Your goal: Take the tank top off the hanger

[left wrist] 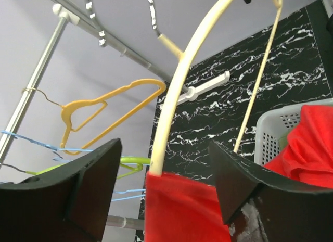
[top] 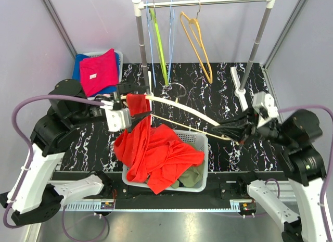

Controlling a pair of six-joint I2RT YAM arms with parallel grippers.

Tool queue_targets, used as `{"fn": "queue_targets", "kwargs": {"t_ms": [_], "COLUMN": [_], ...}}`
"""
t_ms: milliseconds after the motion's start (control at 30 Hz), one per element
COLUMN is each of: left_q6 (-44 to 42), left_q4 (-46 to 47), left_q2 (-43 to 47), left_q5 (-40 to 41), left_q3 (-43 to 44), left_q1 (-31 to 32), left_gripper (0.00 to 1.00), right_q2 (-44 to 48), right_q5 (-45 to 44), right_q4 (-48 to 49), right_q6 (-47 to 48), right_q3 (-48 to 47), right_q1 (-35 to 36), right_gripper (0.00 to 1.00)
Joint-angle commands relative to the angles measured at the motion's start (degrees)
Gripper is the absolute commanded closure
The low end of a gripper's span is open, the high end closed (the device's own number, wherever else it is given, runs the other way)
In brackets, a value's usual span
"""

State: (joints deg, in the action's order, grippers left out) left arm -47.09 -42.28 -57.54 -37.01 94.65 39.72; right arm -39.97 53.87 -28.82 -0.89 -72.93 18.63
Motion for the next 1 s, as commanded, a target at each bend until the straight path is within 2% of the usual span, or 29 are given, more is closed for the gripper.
{"fn": "queue_targets", "kwargs": {"t_ms": [0, 100, 200, 267, 300, 333, 400, 433, 500, 533, 600, 667, 867, 967], "left_q6": [6.20, 11.66, 13.78, 16.14, 17.20, 18.34, 22.99, 24.66, 25.91, 25.30, 24.68, 26.07, 29.69, 32.57], "left_q4": [3.79, 3.26, 3.17, 4.05, 4.57, 5.62, 7.12, 9.39, 10.55, 10.47, 10.38, 10.82, 14.68, 16.17], "left_q2": [2.60, 4.53, 8.83, 12.70, 13.85, 15.51, 16.31, 16.93, 17.37, 17.63, 17.90, 17.81, 17.29, 16.50], "left_q5": [0.72, -1.13, -0.08, 0.54, 0.37, -0.42, -4.37, -5.16, -3.69, -2.72, -0.26, -1.12, -2.89, -5.07], "left_q3": [4.13, 4.76, -2.43, -10.25, -12.54, -15.78, -17.74, -19.31, -20.99, -22.57, -24.33, -25.04, -26.45, -26.10], "left_q1": [0.00, -1.66, -2.72, -3.07, -3.07, -3.42, -4.65, -6.05, -6.33, -6.33, -6.33, -6.24, -6.33, -6.41], "left_gripper": [0.30, 0.34, 0.41, 0.45, 0.57, 0.64, 0.74, 0.75, 0.71, 0.54, 0.44, 0.35, 0.34, 0.40], "right_q2": [3.40, 4.36, 5.51, 5.95, 6.30, 6.30, 6.48, 6.48, 6.04, 6.04, 6.04, 6.21, 6.57, 6.22], "right_q5": [-6.40, -6.84, -6.49, -6.58, -6.58, -6.49, -5.79, -5.70, -5.18, -4.91, -4.12, -3.95, -3.24, -2.72], "right_q4": [-2.65, -2.03, -0.80, -0.89, -0.89, -0.89, -0.71, -0.63, -0.45, -0.54, -0.36, -0.01, 0.69, 0.96], "right_q6": [3.26, 2.03, 1.50, 1.76, 1.94, 2.20, 2.20, 2.12, 1.94, 1.59, 1.33, 1.24, 1.24, -0.70], "right_q3": [-0.47, 0.59, 1.47, 1.38, 1.03, 0.86, 0.51, 0.33, -0.20, -0.37, -0.55, -0.38, 0.24, -0.37], "right_q1": [-0.09, -0.09, -0.09, -0.09, -0.09, -0.09, -0.09, -0.18, -0.09, -0.09, -0.18, -0.09, -0.09, -0.18], "right_gripper": [1.00, 1.00, 1.00, 1.00, 1.00, 1.00, 1.00, 1.00, 1.00, 1.00, 1.00, 1.00, 1.00, 1.00]}}
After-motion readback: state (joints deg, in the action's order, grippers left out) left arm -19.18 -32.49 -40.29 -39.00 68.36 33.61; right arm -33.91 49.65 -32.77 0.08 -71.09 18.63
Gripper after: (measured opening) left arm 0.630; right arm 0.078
